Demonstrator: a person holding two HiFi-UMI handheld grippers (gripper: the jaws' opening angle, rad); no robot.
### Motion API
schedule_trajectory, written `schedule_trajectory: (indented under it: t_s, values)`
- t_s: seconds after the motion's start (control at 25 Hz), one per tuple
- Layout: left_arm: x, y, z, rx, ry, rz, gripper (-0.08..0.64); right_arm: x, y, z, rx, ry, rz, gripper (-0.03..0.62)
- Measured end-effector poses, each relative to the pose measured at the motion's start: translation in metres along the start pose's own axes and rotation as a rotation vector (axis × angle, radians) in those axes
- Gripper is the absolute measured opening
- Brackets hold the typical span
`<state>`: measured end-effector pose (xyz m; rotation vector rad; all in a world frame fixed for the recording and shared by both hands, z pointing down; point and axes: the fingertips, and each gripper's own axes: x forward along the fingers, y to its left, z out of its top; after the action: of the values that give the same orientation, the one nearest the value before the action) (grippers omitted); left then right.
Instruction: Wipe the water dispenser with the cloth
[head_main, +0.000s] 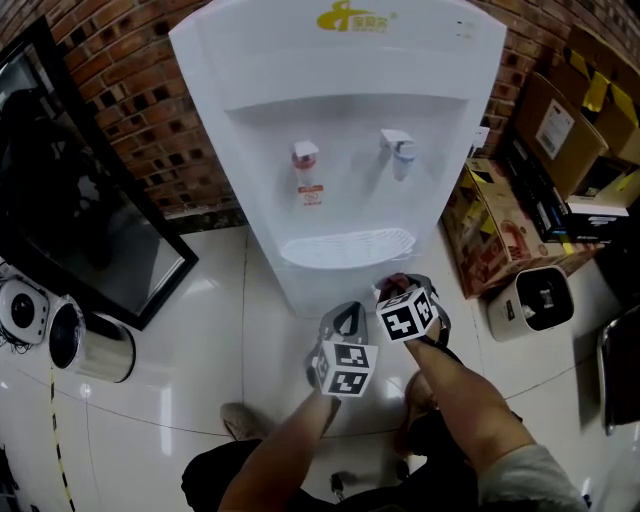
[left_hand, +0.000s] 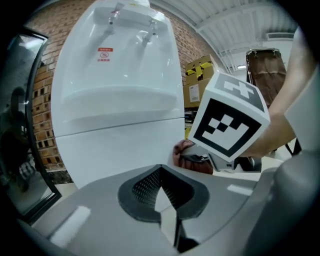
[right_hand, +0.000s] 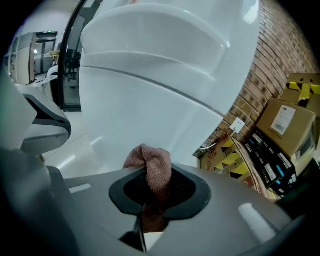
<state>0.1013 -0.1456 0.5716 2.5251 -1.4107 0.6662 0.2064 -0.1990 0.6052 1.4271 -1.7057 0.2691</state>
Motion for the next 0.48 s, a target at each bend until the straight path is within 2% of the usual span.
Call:
schedule_trajectory:
  t_s: [0.16, 0.32, 0.4, 0.48]
  values:
    - [0.008, 0.001, -0.002, 0.019, -0.007, -0.016, 0.000, 0.007, -0.006, -0.010, -0.024, 0.056, -0.024, 0.081]
    - [0.008, 0.011, -0.010, 0.024, 0.011, -0.017, 0.000, 0.012, -0.019, -0.030, -0.006, 0.103, -0.049, 0.081]
    - [0.004, 0.022, -0.015, 0.019, 0.021, -0.007, 0.000, 0.011, -0.007, -0.030, -0.001, 0.076, 0.005, 0.081]
    - [-0.001, 0.040, -0.026, 0.009, 0.037, 0.024, 0.000, 0.007, 0.024, -0.022, -0.017, 0.032, 0.091, 0.081]
